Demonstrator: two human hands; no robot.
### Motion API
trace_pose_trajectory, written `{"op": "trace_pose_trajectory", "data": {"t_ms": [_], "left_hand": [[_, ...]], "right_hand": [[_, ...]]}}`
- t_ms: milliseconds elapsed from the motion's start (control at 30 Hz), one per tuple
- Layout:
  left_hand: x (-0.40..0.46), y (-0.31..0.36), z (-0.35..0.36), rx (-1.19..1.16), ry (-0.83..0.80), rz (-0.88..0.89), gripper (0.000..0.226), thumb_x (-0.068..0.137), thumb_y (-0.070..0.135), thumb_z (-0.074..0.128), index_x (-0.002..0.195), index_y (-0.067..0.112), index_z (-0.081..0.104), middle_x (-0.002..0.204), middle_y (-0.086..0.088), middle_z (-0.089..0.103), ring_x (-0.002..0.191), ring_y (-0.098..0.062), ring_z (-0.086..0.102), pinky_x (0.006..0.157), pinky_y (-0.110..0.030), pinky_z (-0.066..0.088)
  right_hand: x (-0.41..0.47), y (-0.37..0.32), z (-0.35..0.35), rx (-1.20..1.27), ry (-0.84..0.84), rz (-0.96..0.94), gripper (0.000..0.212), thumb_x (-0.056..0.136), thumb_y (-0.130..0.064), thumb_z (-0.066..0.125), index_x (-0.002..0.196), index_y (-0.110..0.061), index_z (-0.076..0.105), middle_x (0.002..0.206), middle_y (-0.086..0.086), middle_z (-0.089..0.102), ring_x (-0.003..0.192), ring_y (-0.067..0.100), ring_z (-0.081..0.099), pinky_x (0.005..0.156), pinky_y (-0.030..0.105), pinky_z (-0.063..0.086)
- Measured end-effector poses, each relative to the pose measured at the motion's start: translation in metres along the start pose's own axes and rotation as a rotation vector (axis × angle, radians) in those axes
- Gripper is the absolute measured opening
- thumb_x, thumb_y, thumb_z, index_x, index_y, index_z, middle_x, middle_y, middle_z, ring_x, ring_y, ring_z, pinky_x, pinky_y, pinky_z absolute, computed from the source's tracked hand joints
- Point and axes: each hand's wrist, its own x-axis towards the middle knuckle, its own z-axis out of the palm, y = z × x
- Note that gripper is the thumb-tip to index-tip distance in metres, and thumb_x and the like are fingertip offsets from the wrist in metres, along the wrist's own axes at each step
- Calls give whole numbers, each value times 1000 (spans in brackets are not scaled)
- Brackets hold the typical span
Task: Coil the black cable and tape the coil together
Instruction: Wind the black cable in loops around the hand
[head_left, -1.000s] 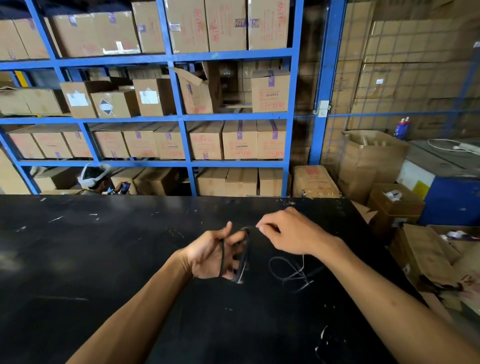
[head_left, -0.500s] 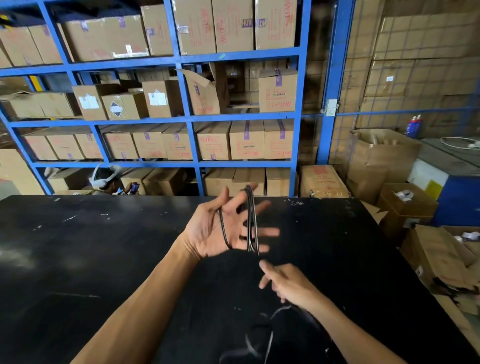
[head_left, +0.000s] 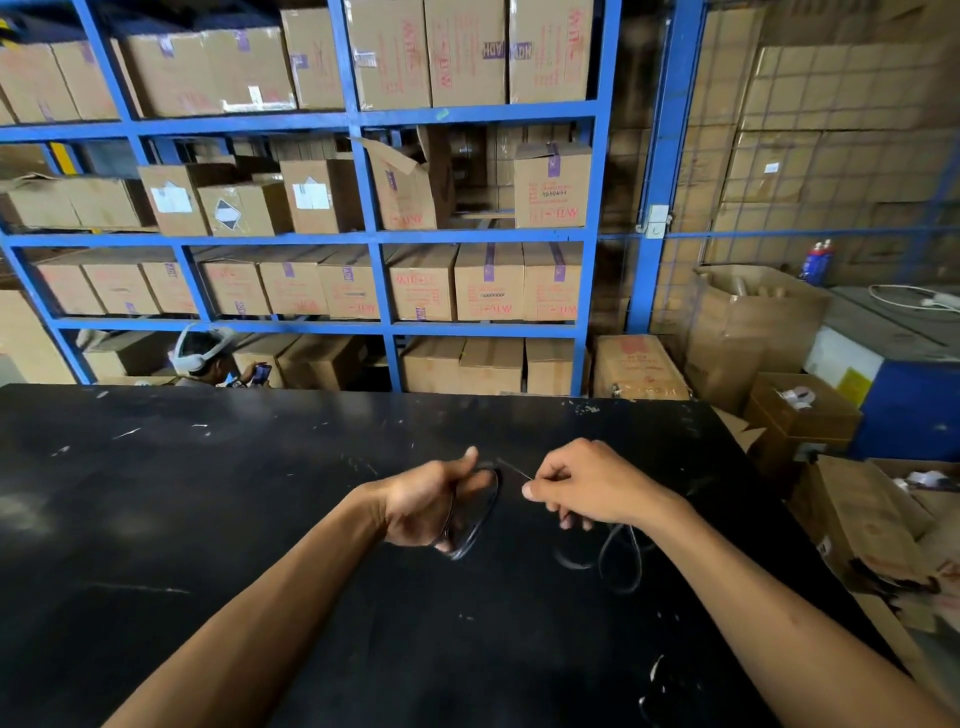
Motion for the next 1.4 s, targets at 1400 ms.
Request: {"op": "trace_pose_trajectory", "data": {"t_ms": [1400], "left_hand": [[21,13,-2,-697,-42,442,58,100,57,33,102,17,76,129,-13,58,131,-58,44,111,-71,24]], "right_hand": [[-25,5,63,429,-41,-36,28,107,-35,50,101,-20,73,70,1,74,67,15,74,61,23,53]]}}
